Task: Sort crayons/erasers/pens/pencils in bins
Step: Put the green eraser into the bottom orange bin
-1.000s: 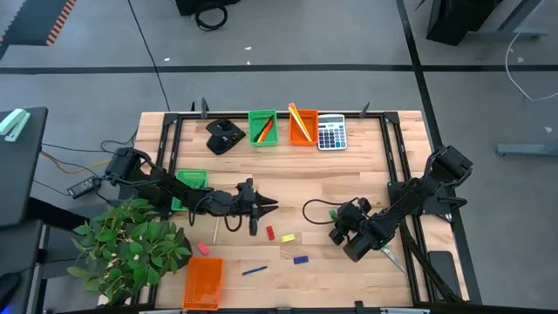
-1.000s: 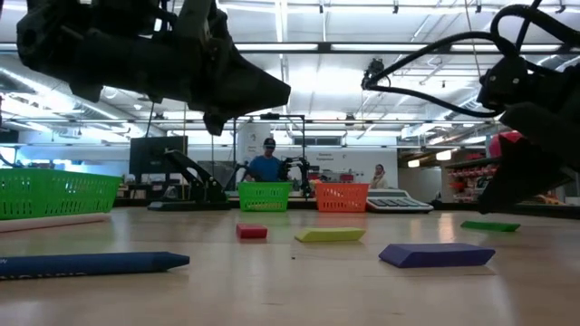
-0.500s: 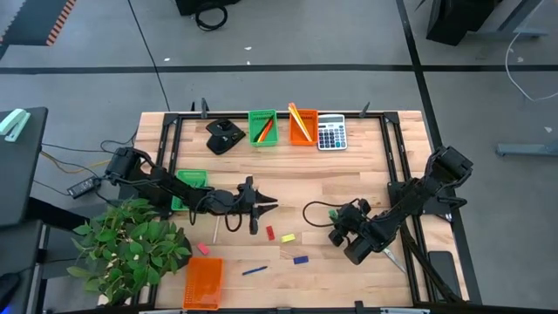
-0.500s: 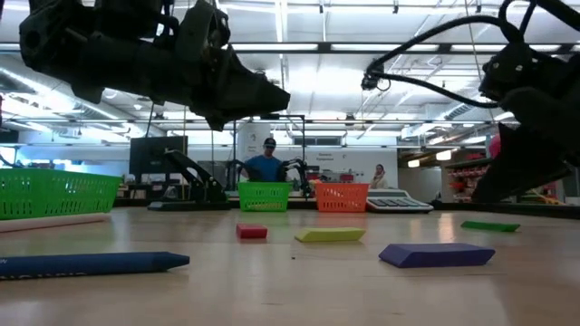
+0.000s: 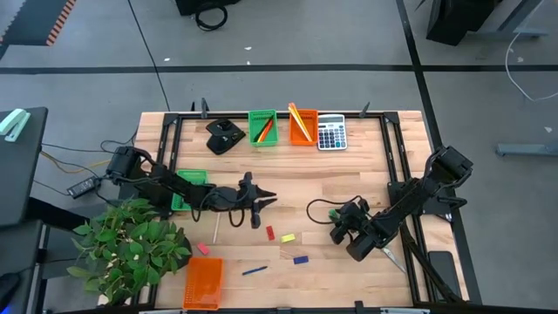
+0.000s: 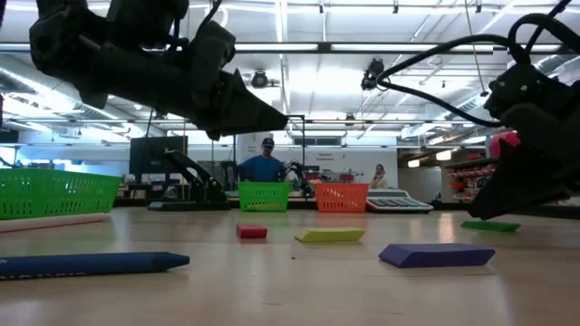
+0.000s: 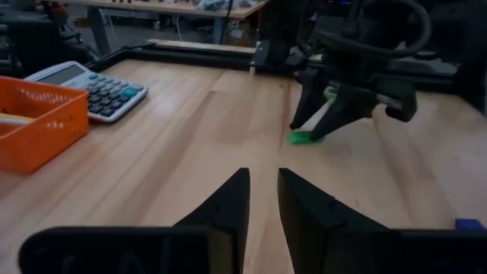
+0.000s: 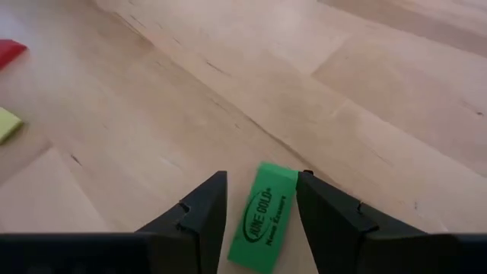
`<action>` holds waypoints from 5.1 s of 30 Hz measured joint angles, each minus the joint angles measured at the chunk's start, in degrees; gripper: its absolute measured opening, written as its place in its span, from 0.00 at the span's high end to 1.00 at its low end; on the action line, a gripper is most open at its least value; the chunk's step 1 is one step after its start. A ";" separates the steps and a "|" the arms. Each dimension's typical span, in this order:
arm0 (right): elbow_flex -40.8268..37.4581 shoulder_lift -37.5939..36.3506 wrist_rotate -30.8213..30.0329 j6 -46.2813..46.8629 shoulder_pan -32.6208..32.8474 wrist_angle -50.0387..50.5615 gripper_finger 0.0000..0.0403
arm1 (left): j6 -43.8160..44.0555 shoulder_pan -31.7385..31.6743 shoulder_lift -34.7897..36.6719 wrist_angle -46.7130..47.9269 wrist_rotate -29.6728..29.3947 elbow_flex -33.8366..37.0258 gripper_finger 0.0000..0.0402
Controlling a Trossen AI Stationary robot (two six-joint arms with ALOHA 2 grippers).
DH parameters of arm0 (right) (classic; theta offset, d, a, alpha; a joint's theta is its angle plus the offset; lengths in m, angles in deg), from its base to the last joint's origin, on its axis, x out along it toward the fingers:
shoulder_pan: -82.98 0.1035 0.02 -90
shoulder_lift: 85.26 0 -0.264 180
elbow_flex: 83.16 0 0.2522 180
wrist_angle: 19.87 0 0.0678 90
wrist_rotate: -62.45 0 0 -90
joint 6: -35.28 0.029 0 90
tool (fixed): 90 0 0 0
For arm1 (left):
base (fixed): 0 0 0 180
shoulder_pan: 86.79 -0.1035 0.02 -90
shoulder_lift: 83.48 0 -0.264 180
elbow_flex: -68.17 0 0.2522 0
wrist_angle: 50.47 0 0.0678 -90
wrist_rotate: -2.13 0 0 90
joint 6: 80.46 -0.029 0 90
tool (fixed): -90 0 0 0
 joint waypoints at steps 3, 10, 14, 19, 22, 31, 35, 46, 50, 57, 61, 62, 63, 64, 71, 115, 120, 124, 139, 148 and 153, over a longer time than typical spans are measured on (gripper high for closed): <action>-0.47 1.12 0.28 -0.62 -0.16 -0.61 0.59 | 0.00 -0.53 0.00 0.88 0.00 0.00 0.82; -0.67 8.07 -4.13 -1.54 0.17 -7.71 0.59 | -0.02 -0.95 0.00 0.83 -0.07 0.00 0.83; -0.75 7.96 -4.93 -2.06 0.79 -8.01 0.61 | -0.04 -0.95 0.00 0.83 -0.07 0.00 0.82; -0.86 7.32 -4.28 -3.23 1.36 -8.04 0.72 | -0.07 -0.95 0.00 0.79 -0.27 0.00 0.83; -0.87 7.34 -4.45 -3.21 2.22 -7.99 0.79 | -0.10 -1.17 0.00 0.80 -0.26 0.00 0.84; 1.74 5.05 -2.57 -10.08 2.80 -8.79 0.85 | -0.17 -1.21 0.00 0.90 -0.29 0.00 0.84; 3.84 1.70 -4.47 -18.10 2.69 -8.34 0.85 | -0.01 -1.21 0.00 1.24 -0.29 0.00 0.84; 6.34 -6.75 -14.12 -32.29 0.89 -8.82 0.84 | -7.71 1.29 -0.02 0.01 1.52 0.02 0.85; 6.32 -6.88 -13.04 -40.33 -2.76 -18.26 0.84 | -20.24 2.93 -0.02 -1.31 2.35 0.02 0.83; 6.34 -6.71 1.99 -62.92 -9.68 -43.32 0.84 | -34.32 3.03 0.00 -0.72 1.41 0.02 0.75; 6.34 -6.71 11.58 -63.48 -13.64 -46.17 0.84 | -44.18 3.03 -0.01 -1.48 1.28 0.02 0.67; 6.34 -6.69 13.53 -62.87 -14.56 -46.00 0.84 | -47.08 3.03 -0.01 -1.54 1.32 0.02 0.64; 6.34 -6.69 15.00 -62.50 -15.22 -45.98 0.84 | -49.55 3.03 0.00 -1.63 1.48 0.02 0.62; 6.34 -6.69 15.91 -62.53 -15.71 -46.11 0.84 | -51.48 3.03 -0.01 -1.85 2.10 0.02 0.59; 6.34 -6.69 18.65 -63.84 -17.72 -47.05 0.84 | -54.03 2.24 -0.02 -3.76 5.82 -3.63 0.44; 6.09 -7.56 22.48 -61.22 -18.45 -48.87 0.84 | -56.92 5.50 -8.76 3.38 2.29 -17.84 0.62; 6.09 -7.65 22.29 -59.94 -18.38 -48.72 0.84 | -56.08 6.44 -8.92 1.89 0.24 -17.82 0.68; 6.09 -7.66 22.18 -60.53 -18.38 -48.82 0.83 | -55.36 7.41 -9.01 1.81 -2.76 -17.88 0.75; 6.23 -7.74 21.70 -61.47 -18.60 -47.21 0.73 | -55.13 7.42 -9.07 2.78 -5.44 -17.91 0.79; 6.38 -7.74 21.84 -60.08 -18.62 -46.22 0.73 | -55.43 7.64 -9.11 2.28 -6.24 -17.92 0.80; 6.38 -7.75 22.09 -60.20 -18.62 -46.82 0.73 | -55.45 7.86 -9.11 2.11 -6.61 -17.92 0.79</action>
